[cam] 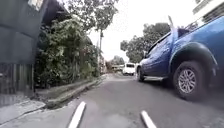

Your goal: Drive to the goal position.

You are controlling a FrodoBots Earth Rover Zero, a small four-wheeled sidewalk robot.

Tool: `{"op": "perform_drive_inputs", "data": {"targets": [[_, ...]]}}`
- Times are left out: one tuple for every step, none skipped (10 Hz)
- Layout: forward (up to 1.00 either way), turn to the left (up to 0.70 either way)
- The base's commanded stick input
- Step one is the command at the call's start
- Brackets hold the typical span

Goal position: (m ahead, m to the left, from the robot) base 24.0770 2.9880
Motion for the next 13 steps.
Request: {"op": "perform_drive_inputs", "data": {"targets": [[0.7,0.0],[0.7,0.0],[0.7,0.0],[0.7,0.0],[0.7,0.0],[0.7,0.0],[0.7,0.0],[0.7,0.0],[0.7,0.0],[0.7,0.0],[0.7,0.0],[0.7,-0.14],[0.7,-0.35]]}}
